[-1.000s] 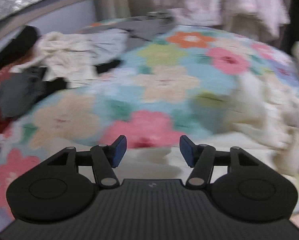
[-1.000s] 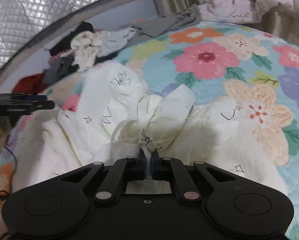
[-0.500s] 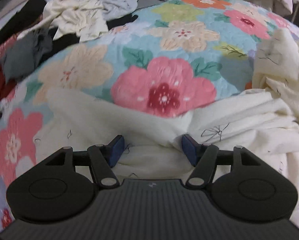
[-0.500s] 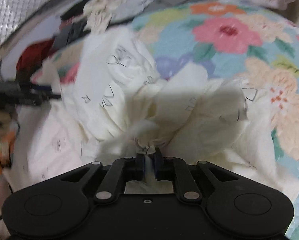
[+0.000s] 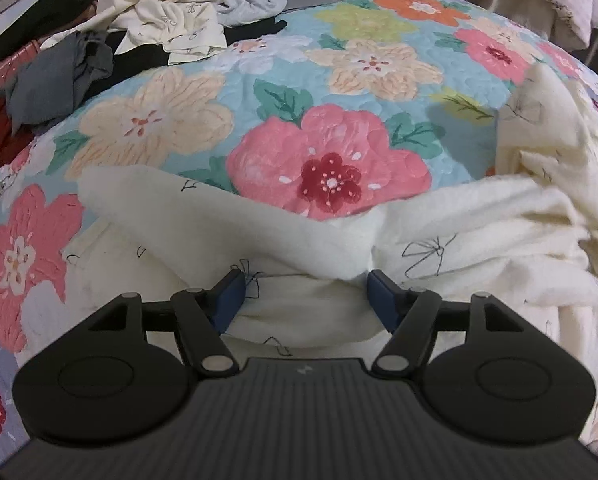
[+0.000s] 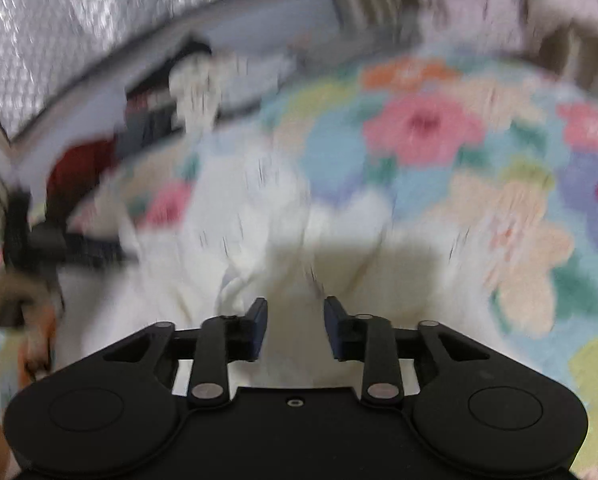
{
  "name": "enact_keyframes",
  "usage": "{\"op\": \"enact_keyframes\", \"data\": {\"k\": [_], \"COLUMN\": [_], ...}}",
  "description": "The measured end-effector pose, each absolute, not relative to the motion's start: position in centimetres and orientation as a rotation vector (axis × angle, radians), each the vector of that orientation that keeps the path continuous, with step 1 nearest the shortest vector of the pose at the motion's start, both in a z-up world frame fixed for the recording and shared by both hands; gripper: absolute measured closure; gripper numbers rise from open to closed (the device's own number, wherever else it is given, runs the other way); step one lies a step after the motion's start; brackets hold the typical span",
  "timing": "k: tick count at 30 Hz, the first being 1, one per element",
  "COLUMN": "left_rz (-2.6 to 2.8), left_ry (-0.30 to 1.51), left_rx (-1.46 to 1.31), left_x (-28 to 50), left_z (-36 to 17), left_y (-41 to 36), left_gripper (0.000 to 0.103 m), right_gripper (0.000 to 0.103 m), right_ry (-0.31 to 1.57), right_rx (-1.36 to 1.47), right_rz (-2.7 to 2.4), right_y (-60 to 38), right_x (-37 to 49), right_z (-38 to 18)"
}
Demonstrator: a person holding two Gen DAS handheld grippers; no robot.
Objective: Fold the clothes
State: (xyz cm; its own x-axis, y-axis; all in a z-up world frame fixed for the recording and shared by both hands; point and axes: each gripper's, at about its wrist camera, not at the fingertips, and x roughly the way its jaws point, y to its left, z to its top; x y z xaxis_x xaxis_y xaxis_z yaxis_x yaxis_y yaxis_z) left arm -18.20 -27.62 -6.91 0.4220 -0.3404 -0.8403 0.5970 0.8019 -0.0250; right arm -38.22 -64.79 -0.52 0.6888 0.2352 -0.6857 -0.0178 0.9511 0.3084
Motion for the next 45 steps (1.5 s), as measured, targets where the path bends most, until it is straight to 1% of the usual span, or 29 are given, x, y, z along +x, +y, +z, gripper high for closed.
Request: {"op": "enact_keyframes", "data": {"k": [1, 2, 4, 6, 9, 13, 16, 19, 20, 21, 22, 23, 25, 27, 28, 29, 30, 31, 32, 34, 40, 42, 43, 44, 45], "left_rz": [-0.594, -0.588, -0.581, -0.576, -0.591, -0.690, -0.743, -0.683, -0.665, -0.647, -0.647, -0.652, -0.663, -0.693, -0.706, -0.719, -0.743, -0.780, -0.808, -0.844, -0.842, -0.847, -0.853, -0.860, -0.865], "left_ry": [0.977, 0.985, 0.991, 0.972, 0.938, 0.934, 0.989, 1.085, 1.114, 1.143, 1.153, 1.157, 1.165, 1.104, 1.072, 1.040, 1.014, 0.985, 0.938, 0.869, 0.816, 0.791, 0.778, 0.766, 0.754], "left_rx": [0.292, 0.287, 0.294, 0.306, 0.280, 0.220, 0.244, 0.262, 0.246, 0.230, 0.211, 0.190, 0.149, 0.183, 0.196, 0.209, 0.231, 0.260, 0.326, 0.426, 0.434, 0.436, 0.445, 0.453, 0.462], "left_x": [-18.1, -17.9, -17.8, -18.1, -18.3, -17.6, -16.5, -14.9, -14.2, -13.5, -13.2, -12.9, -12.2, -12.7, -12.9, -13.2, -13.4, -13.6, -14.2, -15.3, -16.1, -16.3, -16.4, -16.6, -16.7], "left_z": [-6.9, -6.9, -6.8, -5.9, -4.0, -1.8, -2.1, -4.4, -5.2, -6.1, -6.6, -7.0, -7.8, -7.8, -7.7, -7.6, -7.4, -7.1, -6.8, -6.3, -5.0, -4.1, -3.7, -3.4, -3.2], "left_y": [-27.7, -27.8, -28.0, -28.1, -27.9, -28.4, -29.9, -31.1, -31.3, -31.5, -31.6, -31.6, -31.8, -32.2, -32.2, -32.2, -32.2, -32.3, -32.7, -33.3, -33.4, -33.2, -33.2, -33.2, -33.2], "left_gripper": [0.035, 0.035, 0.035, 0.035, 0.035, 0.035, 0.030, 0.029, 0.029, 0.029, 0.025, 0.022, 0.019, 0.035, 0.051, 0.064, 0.069, 0.076, 0.079, 0.079, 0.080, 0.079, 0.076, 0.065, 0.060], "right_gripper": [0.064, 0.057, 0.047, 0.047, 0.041, 0.041, 0.039, 0.039, 0.042, 0.050, 0.081, 0.093, 0.093, 0.093, 0.093, 0.093, 0.093, 0.094, 0.094, 0.094, 0.095, 0.095, 0.095, 0.095, 0.095], "right_ry": [0.774, 0.761, 0.757, 0.787, 0.848, 0.937, 0.969, 0.936, 0.926, 0.911, 0.902, 0.891, 0.839, 0.786, 0.756, 0.731, 0.709, 0.686, 0.662, 0.616, 0.420, 0.425, 0.435, 0.460, 0.484], "right_rx": [0.277, 0.260, 0.202, 0.136, 0.087, 0.138, 0.141, 0.171, 0.187, 0.191, 0.176, 0.164, 0.172, 0.180, 0.186, 0.184, 0.182, 0.182, 0.182, 0.188, 0.132, 0.120, 0.115, 0.125, 0.145], "right_rz": [0.139, 0.131, 0.114, 0.129, 0.174, 0.224, 0.226, 0.204, 0.223, 0.244, 0.258, 0.271, 0.255, 0.239, 0.222, 0.204, 0.189, 0.170, 0.151, 0.095, 0.002, -0.018, -0.028, -0.023, -0.016], "right_y": [-64.6, -64.3, -63.5, -62.5, -61.8, -62.4, -62.0, -61.3, -61.2, -61.0, -60.8, -60.7, -61.2, -61.7, -62.1, -62.3, -62.6, -63.0, -63.3, -64.0, -64.6, -64.8, -64.8, -65.0, -65.2], "right_x": [-38.0, -37.6, -36.1, -33.8, -30.6, -27.1, -26.0, -26.5, -26.7, -27.0, -27.4, -27.7, -28.0, -28.3, -28.6, -28.7, -28.9, -29.0, -29.1, -29.0, -30.6, -31.5, -32.1, -32.6, -33.1], "right_z": [0.3, 0.9, 2.1, 2.5, 1.8, -0.1, -1.8, -3.3, -3.7, -3.9, -3.8, -3.7, -2.8, -1.8, -1.3, -0.8, -0.4, 0.1, 0.7, 2.3, 8.0, 8.3, 8.0, 7.3, 6.3]}}
